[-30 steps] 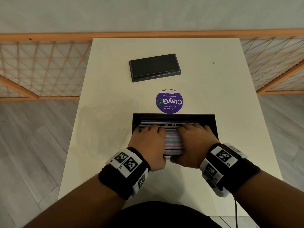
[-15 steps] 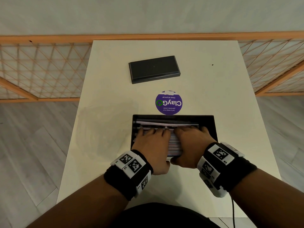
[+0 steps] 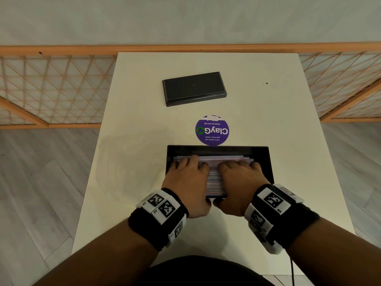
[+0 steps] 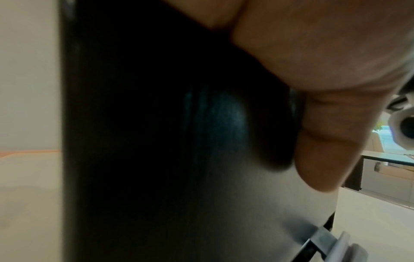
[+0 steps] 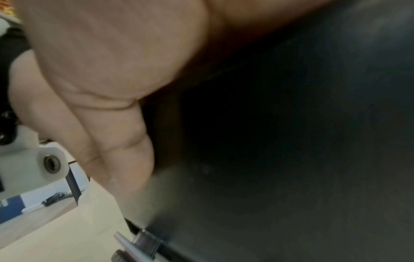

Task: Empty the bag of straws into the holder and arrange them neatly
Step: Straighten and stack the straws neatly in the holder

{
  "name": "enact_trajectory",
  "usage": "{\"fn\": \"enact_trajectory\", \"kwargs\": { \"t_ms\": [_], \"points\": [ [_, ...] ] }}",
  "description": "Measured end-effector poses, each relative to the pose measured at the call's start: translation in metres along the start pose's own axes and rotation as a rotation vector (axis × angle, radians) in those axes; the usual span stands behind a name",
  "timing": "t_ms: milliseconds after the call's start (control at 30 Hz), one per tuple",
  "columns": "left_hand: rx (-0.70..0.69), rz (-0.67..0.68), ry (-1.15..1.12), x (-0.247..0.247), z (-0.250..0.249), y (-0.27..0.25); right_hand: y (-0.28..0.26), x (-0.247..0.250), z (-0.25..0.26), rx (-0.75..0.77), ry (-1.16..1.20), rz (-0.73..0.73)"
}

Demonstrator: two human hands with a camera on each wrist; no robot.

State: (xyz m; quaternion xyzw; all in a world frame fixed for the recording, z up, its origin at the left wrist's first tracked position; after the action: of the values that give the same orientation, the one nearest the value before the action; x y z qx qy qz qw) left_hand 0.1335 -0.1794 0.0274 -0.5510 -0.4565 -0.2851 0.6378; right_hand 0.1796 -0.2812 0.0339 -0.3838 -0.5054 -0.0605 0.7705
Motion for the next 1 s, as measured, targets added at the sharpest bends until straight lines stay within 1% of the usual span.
{"fn": "enact_trajectory", "kwargs": {
  "t_ms": [100, 267, 433, 500, 567, 633, 700, 767, 833, 1000],
  "points": [
    [0.007, 0.0, -0.005, 0.0, -0.001, 0.0, -0.001, -0.002, -0.001, 0.006, 0.013, -0.013],
    [0.015, -0.008, 0.0, -0.002, -0.002, -0.001, 0.001, -0.002, -0.004, 0.013, 0.028, 0.017],
    [0.022, -0.003, -0.008, 0.0, -0.001, -0.001, 0.001, 0.0, -0.002, 0.014, 0.028, 0.0],
    [0.013, -0.023, -0.038, 0.003, -0.005, -0.001, 0.003, 0.002, 0.002, 0.035, 0.036, 0.01],
    [-0.005, -0.016, -0.067, 0.003, -0.01, -0.003, 0.007, 0.002, 0.011, 0.081, 0.053, 0.039],
    [0.002, -0.013, -0.059, 0.001, -0.01, -0.003, 0.008, 0.002, 0.016, 0.096, 0.061, 0.043],
    [0.013, -0.037, -0.016, 0.001, -0.003, -0.004, 0.004, 0.005, 0.01, 0.053, 0.024, 0.01],
    [0.014, -0.059, 0.02, 0.0, 0.005, -0.006, -0.002, 0.007, -0.004, -0.021, -0.011, -0.02],
    [0.01, -0.068, 0.048, 0.0, 0.007, -0.007, -0.007, 0.005, -0.014, -0.067, -0.005, -0.016],
    [0.028, -0.059, 0.081, 0.001, 0.003, -0.009, -0.007, -0.004, -0.012, -0.067, 0.005, -0.005]
  ]
}}
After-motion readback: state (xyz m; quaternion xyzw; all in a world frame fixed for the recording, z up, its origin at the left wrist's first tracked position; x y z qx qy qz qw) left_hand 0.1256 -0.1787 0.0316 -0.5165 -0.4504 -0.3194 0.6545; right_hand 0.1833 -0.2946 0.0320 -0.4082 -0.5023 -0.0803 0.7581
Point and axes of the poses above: each hand's wrist, its own y-axis towards the middle knuckle, its own x-axis out of the back of the hand, z = x × y, the point moved 7 cm from there along y, towards the middle knuckle, and after that the axes turned 14 degrees about x, right-handed, at the moved point
